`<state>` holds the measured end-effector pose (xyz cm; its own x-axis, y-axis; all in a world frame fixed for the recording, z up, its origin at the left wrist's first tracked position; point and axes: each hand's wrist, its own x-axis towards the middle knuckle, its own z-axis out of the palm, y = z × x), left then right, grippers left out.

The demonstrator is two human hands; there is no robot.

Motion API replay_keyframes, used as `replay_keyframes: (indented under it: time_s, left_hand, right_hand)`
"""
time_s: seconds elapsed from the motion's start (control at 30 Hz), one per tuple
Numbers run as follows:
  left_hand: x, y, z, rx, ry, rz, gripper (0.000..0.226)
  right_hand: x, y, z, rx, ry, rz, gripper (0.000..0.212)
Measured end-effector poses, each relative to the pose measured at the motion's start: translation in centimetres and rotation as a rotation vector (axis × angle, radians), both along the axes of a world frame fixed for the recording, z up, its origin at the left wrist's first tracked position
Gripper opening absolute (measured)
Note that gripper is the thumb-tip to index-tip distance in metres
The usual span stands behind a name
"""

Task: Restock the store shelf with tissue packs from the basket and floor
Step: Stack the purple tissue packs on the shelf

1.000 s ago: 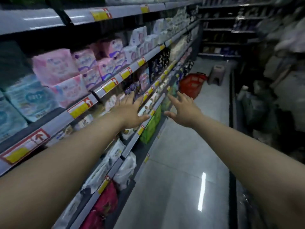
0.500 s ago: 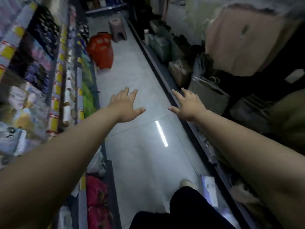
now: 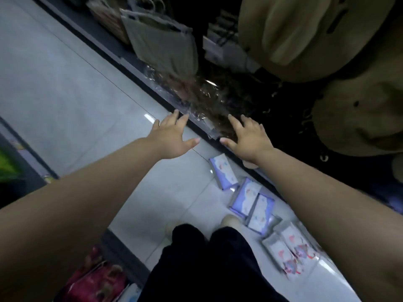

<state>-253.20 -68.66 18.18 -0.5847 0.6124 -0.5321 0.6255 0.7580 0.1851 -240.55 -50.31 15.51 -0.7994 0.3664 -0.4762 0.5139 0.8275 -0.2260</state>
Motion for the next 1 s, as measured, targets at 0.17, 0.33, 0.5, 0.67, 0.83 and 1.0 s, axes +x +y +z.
replay_keyframes:
  time_s: [0.17, 0.33, 0.5, 0.67, 0.83, 1.0]
  left_hand:
    - [3.5, 4.9, -11.7, -0.017, -0.061, -0.062, 0.083]
    - [5.2, 6.5, -23.6, -0.070, -0.152, -0.101, 0.083]
    - [6.7, 5.8, -36.1, -0.154, -0.191, -0.103, 0.083]
    - [9.8, 3.4, -47.9, -0.263, -0.345, 0.037, 0.082]
    - [11.4, 1.0, -56.1, -0.196, -0.557, 0.425, 0.077]
    - [11.6, -0.8, -60.9, -0.163, -0.699, 0.702, 0.075]
  right_hand:
    - [4.6, 2.4, -10.2, -0.096, -0.111, -0.041, 0.078]
    - [6.8, 2.9, -21.6, -0.182, -0.181, -0.029, 0.077]
    - [8.1, 1.5, -33.4, -0.217, -0.233, -0.070, 0.076]
    - [9.9, -0.3, -45.2, -0.305, -0.325, -0.218, 0.078]
    - [9.7, 0.2, -54.0, -0.310, -0.262, -0.488, 0.079]
    - [8.4, -1.8, -59.1, -0.356, -0.206, -0.722, 0.085]
